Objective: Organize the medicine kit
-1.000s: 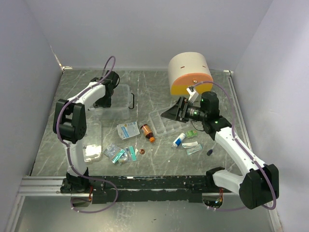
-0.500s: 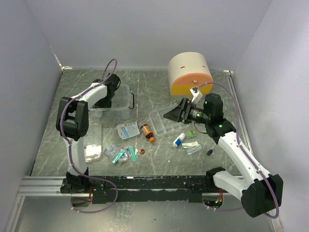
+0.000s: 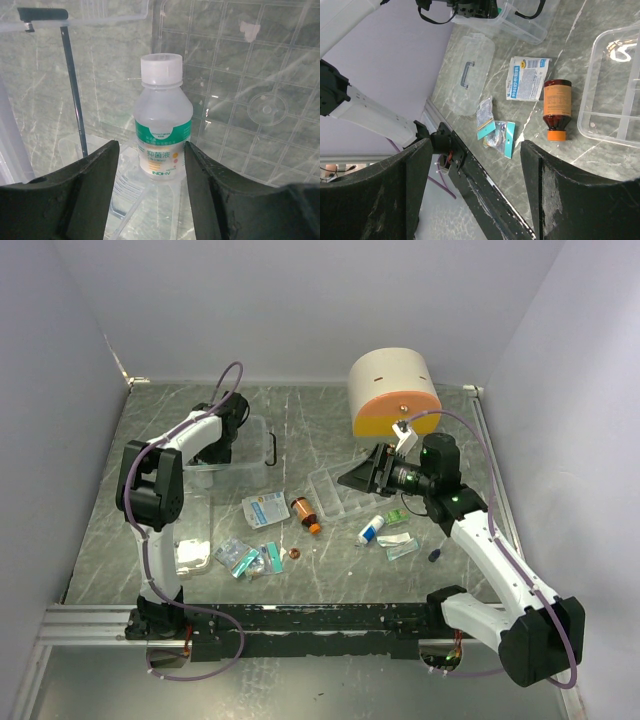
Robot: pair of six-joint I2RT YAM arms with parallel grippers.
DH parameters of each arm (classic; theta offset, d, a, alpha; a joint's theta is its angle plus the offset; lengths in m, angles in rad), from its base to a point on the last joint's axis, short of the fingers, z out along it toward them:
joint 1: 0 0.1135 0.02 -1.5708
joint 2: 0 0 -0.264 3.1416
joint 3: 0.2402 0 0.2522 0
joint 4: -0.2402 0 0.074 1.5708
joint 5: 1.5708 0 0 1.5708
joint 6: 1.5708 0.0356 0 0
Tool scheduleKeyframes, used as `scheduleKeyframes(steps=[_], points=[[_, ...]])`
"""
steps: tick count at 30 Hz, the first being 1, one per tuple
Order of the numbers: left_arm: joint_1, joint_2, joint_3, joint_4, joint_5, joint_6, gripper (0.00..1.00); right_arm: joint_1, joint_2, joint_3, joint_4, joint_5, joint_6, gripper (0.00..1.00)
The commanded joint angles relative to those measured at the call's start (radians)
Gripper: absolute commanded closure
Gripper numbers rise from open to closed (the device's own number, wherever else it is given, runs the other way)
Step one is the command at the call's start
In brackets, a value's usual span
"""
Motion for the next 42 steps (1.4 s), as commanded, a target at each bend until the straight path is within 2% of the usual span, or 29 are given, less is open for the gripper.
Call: scheduleKeyframes(steps=[1, 6, 15, 22, 26, 28, 32, 37, 42], points=[[0.008, -0.008, 0.042, -0.01, -0.011, 0.012, 0.37, 0.002, -0.002, 0.001, 0.007, 0.006, -0.015, 0.28], [0.007, -0.016, 0.056, -0.021, -0.025, 0.009, 0.56, 0.002, -0.005, -0.011, 0.025, 0.008, -0.005, 0.29], [-0.018, 0.0, 0.053, -0.043, -0.155, 0.077, 0.56, 0.002, -0.002, -0.025, 0.033, 0.007, -0.005, 0.29], [-0.054, -0.062, 0.094, -0.042, -0.12, 0.074, 0.55, 0.002, 0.007, -0.018, 0.034, 0.014, -0.012, 0.29], [-0.076, -0.195, 0.104, -0.016, -0.024, 0.07, 0.52, 0.014, 0.015, 0.018, -0.041, 0.069, -0.092, 0.3], [-0.08, -0.287, 0.082, 0.025, 0.052, 0.071, 0.51, 0.039, 0.023, 0.043, -0.097, 0.146, -0.142, 0.3], [-0.085, -0.503, -0.051, 0.189, 0.234, 0.114, 0.45, 0.126, 0.064, 0.06, -0.136, 0.299, -0.191, 0.3], [-0.085, -0.768, -0.226, 0.369, 0.456, 0.164, 0.29, 0.351, 0.164, 0.088, -0.167, 0.594, -0.242, 0.35], [-0.085, -0.973, -0.381, 0.516, 0.623, 0.174, 0.15, 0.466, 0.277, 0.096, -0.158, 0.693, -0.291, 0.43]])
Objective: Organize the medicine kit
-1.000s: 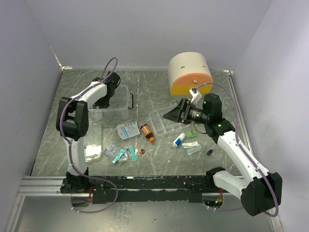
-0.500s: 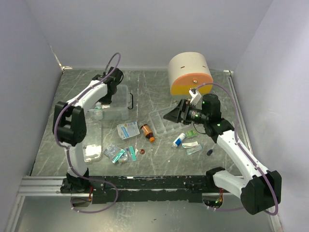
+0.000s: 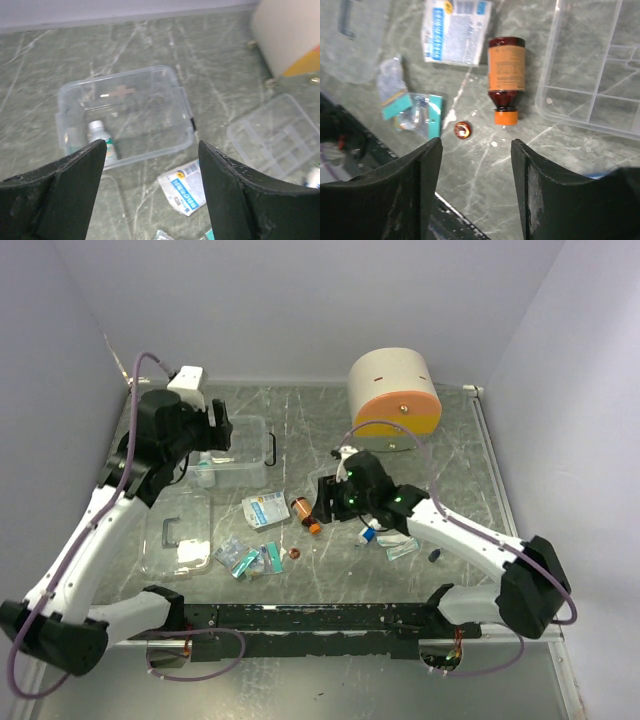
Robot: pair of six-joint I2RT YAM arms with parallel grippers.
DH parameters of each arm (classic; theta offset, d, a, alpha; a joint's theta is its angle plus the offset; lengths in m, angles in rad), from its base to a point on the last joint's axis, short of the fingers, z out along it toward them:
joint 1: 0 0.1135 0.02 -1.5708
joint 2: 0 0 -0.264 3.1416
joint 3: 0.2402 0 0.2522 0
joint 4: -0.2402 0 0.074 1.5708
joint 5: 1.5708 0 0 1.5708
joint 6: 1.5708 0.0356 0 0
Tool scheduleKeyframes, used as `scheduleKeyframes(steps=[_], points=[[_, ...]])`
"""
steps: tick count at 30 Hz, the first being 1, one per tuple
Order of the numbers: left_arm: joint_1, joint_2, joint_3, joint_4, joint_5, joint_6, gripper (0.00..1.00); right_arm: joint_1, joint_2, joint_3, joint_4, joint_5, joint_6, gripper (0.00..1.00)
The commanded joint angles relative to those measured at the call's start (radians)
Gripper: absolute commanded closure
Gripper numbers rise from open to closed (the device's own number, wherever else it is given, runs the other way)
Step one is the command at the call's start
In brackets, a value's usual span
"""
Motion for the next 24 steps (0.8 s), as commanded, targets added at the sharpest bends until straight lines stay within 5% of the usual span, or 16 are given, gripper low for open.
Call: scheduleKeyframes(steps=[1, 14, 24], points=[[-0.006, -0.129, -0.127, 0.198, 0.213, 0.03, 0.12, 0.075, 0.082, 0.026, -0.013, 0.181, -0.077, 0.44], [-0.006, -0.354, -0.339, 0.366, 0.275, -0.016, 0.03, 0.171, 0.384, 0.128, -0.045, 0.274, -0.051, 0.46], [-0.005, -0.351, -0.354, 0.37, 0.289, -0.007, 0.01, 0.171, 0.477, 0.171, -0.034, 0.289, -0.037, 0.48]])
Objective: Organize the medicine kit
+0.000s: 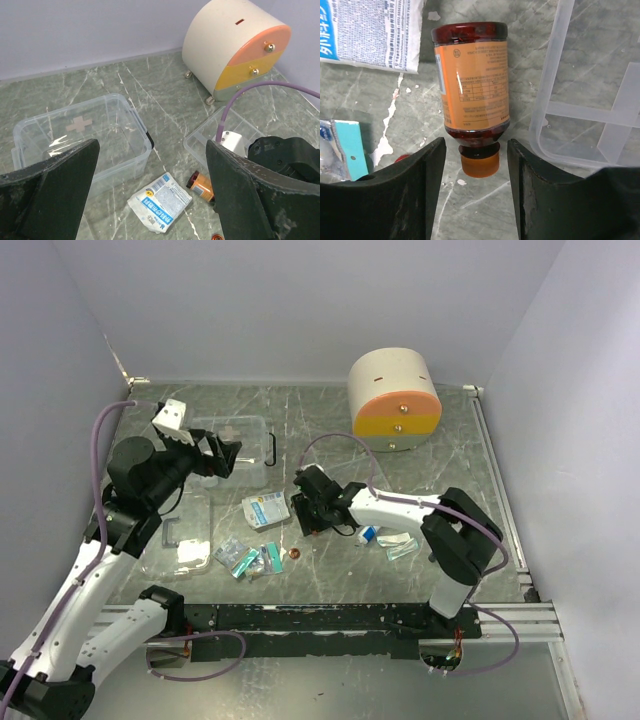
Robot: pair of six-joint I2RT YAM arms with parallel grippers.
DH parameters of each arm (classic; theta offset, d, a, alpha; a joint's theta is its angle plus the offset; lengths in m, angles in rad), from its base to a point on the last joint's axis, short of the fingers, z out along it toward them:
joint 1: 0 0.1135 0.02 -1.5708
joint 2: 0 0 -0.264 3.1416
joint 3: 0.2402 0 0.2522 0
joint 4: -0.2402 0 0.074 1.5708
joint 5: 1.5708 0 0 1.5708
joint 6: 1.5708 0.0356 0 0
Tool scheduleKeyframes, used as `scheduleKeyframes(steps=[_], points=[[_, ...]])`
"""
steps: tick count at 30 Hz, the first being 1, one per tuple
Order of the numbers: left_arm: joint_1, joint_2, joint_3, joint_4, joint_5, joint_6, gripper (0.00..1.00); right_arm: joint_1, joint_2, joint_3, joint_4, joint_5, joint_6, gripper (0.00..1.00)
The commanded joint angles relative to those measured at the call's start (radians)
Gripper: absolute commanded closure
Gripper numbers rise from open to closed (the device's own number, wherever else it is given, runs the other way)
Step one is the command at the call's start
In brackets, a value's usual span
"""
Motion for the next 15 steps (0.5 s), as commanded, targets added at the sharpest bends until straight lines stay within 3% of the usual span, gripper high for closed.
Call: scheduleKeyframes(steps=[1, 8, 15], points=[[-0.005, 0.012, 0.003, 0.04, 0.025, -0.001, 0.02, 0.003, 0.02, 0.015, 0.01, 0.016, 0.002, 0.49], [-0.006, 0.027, -0.015, 0.067, 0.042, -0.014, 0.05, 0.004, 0.03, 0.005, 0.01, -0.001, -0.017, 0.64], [-0.004, 0.061, -0.004, 0.06, -0.03, -0.026, 0.01, -0.009, -0.028, 0.012, -0.023, -0.058, -0.073, 0.87]])
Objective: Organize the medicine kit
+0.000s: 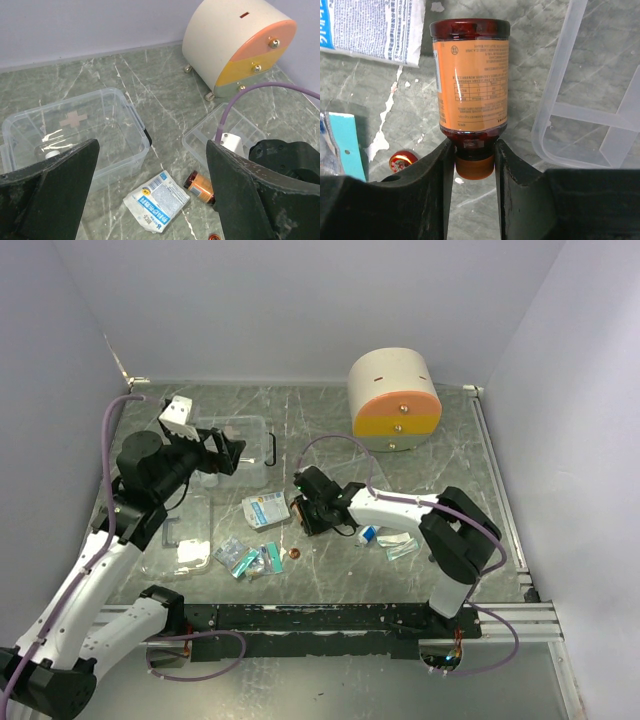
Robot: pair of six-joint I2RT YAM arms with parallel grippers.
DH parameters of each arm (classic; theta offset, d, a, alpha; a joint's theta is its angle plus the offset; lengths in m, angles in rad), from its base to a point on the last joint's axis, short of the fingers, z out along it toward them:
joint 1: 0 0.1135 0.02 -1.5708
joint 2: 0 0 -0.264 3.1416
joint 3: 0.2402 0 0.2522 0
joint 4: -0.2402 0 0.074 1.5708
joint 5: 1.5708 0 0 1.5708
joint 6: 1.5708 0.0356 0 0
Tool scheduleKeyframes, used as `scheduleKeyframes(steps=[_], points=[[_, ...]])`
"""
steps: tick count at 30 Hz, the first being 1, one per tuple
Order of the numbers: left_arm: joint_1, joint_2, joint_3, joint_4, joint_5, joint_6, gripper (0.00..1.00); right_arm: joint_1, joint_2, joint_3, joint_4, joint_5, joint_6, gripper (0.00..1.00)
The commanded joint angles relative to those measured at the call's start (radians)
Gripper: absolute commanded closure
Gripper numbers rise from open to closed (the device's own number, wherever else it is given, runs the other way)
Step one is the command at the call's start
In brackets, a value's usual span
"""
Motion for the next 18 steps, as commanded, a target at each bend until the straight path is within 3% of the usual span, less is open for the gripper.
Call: scheduleKeyframes(steps=[1, 3, 6, 10, 18], points=[[-0.004, 0.017, 0.002, 0.041, -0.019, 0.012, 0.01, -0.016, -0.061, 0.016, -0.029, -0.075, -0.044, 0.89], [-0.004, 0.028, 0.012, 0.027, 0.024, 0.066, 0.02, -0.034, -0.105, 0.027, -0.047, -0.151, -0.042, 0.9], [-0.005, 0.029, 0.008, 0.037, 0.214, 0.197, 0.07, -0.047, -0.165, 0.041, -0.058, -0.227, 0.002, 0.92], [-0.012, 0.015, -0.041, 0.092, 0.451, 0.371, 0.02, -0.062, -0.252, 0.041, -0.041, -0.328, 0.066, 0.93], [-0.051, -0.003, -0.126, 0.137, 0.445, 0.49, 0.0, -0.103, -0.396, 0.023, -0.028, -0.422, 0.127, 0.96]])
